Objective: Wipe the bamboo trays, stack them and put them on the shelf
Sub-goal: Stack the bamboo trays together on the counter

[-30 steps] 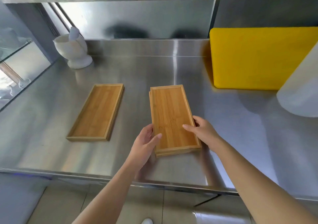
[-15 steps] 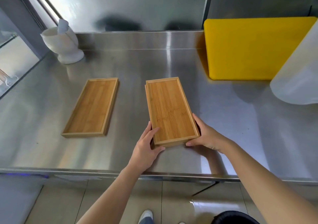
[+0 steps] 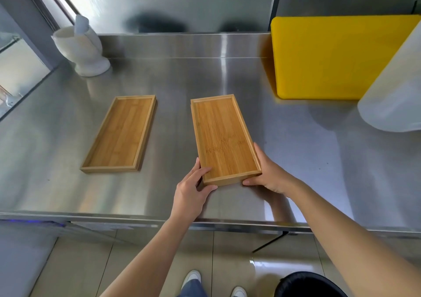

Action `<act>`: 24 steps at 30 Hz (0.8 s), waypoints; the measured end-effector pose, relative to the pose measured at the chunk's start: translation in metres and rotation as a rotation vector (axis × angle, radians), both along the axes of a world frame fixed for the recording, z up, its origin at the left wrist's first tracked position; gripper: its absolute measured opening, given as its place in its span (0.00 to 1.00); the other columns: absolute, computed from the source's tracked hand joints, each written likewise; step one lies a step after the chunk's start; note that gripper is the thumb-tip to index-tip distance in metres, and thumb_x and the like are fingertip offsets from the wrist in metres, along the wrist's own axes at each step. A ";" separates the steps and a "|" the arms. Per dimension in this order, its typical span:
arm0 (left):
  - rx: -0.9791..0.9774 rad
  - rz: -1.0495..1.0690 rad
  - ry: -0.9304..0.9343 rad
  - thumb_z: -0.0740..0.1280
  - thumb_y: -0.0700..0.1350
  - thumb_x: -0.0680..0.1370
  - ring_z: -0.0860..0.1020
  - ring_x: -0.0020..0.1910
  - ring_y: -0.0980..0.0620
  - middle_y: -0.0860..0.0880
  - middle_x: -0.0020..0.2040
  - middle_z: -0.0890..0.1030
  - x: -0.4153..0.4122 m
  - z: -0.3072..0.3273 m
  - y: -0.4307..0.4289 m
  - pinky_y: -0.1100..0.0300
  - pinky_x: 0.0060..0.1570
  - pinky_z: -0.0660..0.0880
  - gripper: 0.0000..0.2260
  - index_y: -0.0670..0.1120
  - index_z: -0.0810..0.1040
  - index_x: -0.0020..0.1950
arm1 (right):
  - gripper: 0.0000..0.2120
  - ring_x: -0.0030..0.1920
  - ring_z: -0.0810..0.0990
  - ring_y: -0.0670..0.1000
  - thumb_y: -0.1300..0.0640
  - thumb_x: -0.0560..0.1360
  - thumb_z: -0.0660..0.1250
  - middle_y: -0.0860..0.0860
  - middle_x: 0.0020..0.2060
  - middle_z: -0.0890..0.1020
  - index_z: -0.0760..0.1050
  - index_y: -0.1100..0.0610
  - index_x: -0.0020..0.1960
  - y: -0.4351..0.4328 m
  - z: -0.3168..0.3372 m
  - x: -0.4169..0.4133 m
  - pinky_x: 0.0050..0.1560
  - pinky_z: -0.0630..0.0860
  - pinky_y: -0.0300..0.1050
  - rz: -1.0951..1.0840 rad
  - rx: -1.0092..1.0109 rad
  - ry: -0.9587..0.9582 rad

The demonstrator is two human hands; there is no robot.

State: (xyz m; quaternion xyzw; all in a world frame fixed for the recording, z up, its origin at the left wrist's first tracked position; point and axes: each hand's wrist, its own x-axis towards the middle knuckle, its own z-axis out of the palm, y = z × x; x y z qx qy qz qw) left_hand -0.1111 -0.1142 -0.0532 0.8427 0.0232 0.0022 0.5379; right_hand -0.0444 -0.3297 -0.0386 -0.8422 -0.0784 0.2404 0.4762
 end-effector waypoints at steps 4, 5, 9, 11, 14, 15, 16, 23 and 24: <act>0.025 0.010 -0.021 0.73 0.39 0.70 0.71 0.67 0.52 0.59 0.66 0.64 0.000 -0.001 -0.001 0.52 0.67 0.69 0.19 0.49 0.77 0.59 | 0.52 0.64 0.64 0.46 0.57 0.65 0.75 0.47 0.69 0.64 0.40 0.44 0.72 -0.001 -0.002 0.001 0.65 0.59 0.46 -0.009 0.005 0.002; 0.025 0.007 -0.026 0.73 0.39 0.70 0.71 0.67 0.52 0.59 0.66 0.64 0.000 -0.001 -0.001 0.51 0.67 0.69 0.18 0.49 0.77 0.59 | 0.52 0.64 0.64 0.46 0.57 0.65 0.75 0.47 0.69 0.64 0.40 0.44 0.72 -0.001 -0.002 0.001 0.65 0.59 0.46 -0.007 0.005 -0.001; 0.035 -0.002 -0.019 0.73 0.40 0.70 0.71 0.67 0.50 0.59 0.66 0.64 0.000 0.000 0.000 0.52 0.67 0.69 0.19 0.48 0.77 0.60 | 0.52 0.67 0.63 0.49 0.54 0.65 0.76 0.47 0.69 0.63 0.40 0.45 0.73 -0.001 -0.004 0.002 0.67 0.59 0.49 -0.005 0.015 0.005; 0.036 -0.005 -0.015 0.73 0.41 0.71 0.71 0.67 0.50 0.59 0.66 0.63 0.000 0.000 0.000 0.53 0.67 0.69 0.19 0.48 0.76 0.60 | 0.53 0.68 0.62 0.50 0.51 0.65 0.75 0.48 0.71 0.61 0.38 0.45 0.73 -0.001 -0.004 0.002 0.69 0.59 0.53 0.001 0.007 0.012; 0.024 -0.003 -0.010 0.72 0.42 0.71 0.71 0.67 0.50 0.59 0.66 0.64 0.001 -0.001 0.000 0.53 0.67 0.69 0.18 0.48 0.76 0.60 | 0.53 0.69 0.62 0.50 0.48 0.65 0.74 0.49 0.72 0.60 0.37 0.45 0.72 0.000 -0.003 0.002 0.70 0.59 0.56 0.013 -0.009 0.009; 0.016 -0.004 -0.010 0.72 0.42 0.71 0.71 0.67 0.50 0.59 0.66 0.64 0.001 -0.001 0.000 0.53 0.67 0.69 0.18 0.48 0.76 0.60 | 0.53 0.69 0.61 0.50 0.48 0.65 0.74 0.49 0.72 0.61 0.37 0.45 0.72 0.001 -0.004 0.001 0.70 0.59 0.57 0.014 -0.006 0.004; 0.011 -0.006 -0.009 0.72 0.42 0.71 0.71 0.67 0.49 0.59 0.66 0.64 0.002 -0.002 0.000 0.52 0.66 0.69 0.17 0.48 0.76 0.59 | 0.53 0.69 0.61 0.51 0.48 0.65 0.74 0.49 0.72 0.61 0.37 0.45 0.72 0.001 -0.005 0.001 0.70 0.59 0.58 0.012 -0.004 -0.003; 0.023 0.001 -0.034 0.72 0.41 0.71 0.71 0.67 0.50 0.59 0.66 0.64 0.001 -0.002 -0.001 0.51 0.66 0.69 0.18 0.48 0.76 0.60 | 0.52 0.69 0.61 0.51 0.48 0.66 0.74 0.49 0.72 0.60 0.37 0.46 0.72 0.001 -0.008 0.001 0.70 0.58 0.59 0.009 -0.032 -0.027; 0.022 0.001 -0.039 0.72 0.41 0.72 0.70 0.68 0.50 0.59 0.66 0.64 0.001 -0.002 -0.002 0.51 0.67 0.69 0.18 0.47 0.76 0.61 | 0.52 0.69 0.61 0.51 0.48 0.65 0.74 0.49 0.72 0.60 0.37 0.45 0.72 0.000 -0.008 0.001 0.70 0.59 0.58 0.008 -0.031 -0.028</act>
